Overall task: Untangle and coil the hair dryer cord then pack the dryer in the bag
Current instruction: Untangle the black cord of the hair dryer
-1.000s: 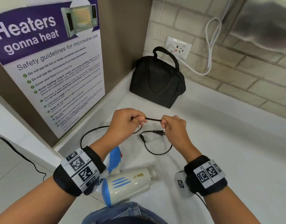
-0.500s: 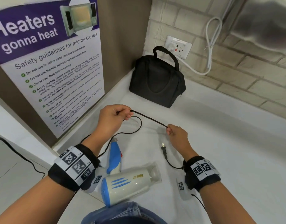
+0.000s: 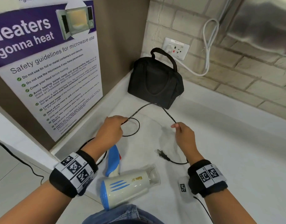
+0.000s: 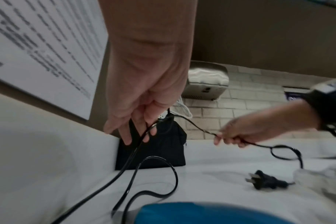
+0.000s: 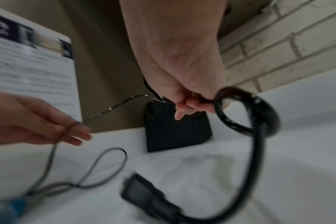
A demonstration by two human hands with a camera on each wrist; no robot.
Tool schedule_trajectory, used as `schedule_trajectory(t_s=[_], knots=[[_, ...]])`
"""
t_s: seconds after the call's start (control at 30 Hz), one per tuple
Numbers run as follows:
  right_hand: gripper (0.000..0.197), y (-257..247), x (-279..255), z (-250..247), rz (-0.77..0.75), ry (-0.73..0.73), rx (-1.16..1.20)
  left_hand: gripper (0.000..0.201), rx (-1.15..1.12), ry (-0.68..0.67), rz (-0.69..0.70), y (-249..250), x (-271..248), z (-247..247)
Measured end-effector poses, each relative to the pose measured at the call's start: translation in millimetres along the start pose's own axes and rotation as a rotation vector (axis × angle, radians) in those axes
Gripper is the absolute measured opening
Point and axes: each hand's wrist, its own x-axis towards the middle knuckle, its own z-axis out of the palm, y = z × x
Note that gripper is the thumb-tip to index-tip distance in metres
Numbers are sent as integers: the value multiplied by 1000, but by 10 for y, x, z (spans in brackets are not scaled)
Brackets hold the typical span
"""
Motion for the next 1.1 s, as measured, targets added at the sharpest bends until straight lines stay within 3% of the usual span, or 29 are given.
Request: schedule_trajectory(t_s=[0.07, 0.2, 0.3, 0.43, 0.5, 0.57, 0.73, 0.9, 1.1], knots=[[32, -131, -38, -48, -51, 35, 22, 65, 92, 36, 87, 75, -1, 83], [27, -405, -163, -97, -203, 75, -62, 57, 260, 184, 309, 331, -35, 90], [21, -600, -296, -68, -388, 119, -175, 57, 404, 171, 481, 530, -26, 96], [21, -752, -374, -17, -534, 0, -254, 26, 437, 10, 425, 696, 18, 91], [24, -757, -367, -52, -541, -17, -258, 19, 329, 72, 460, 662, 2, 64], [27, -745, -357, -87, -522, -36, -270, 20, 214, 126, 469, 592, -36, 22], [30, -643, -274, -79, -381, -63, -316, 26, 42, 63, 372, 543, -92, -46], [32, -481, -195, -41, -318, -32, -325, 34, -199, 126, 341, 350, -99, -41], [32, -396, -158, -12, -238, -95, -204, 51, -272, 165, 273, 257, -127, -138]])
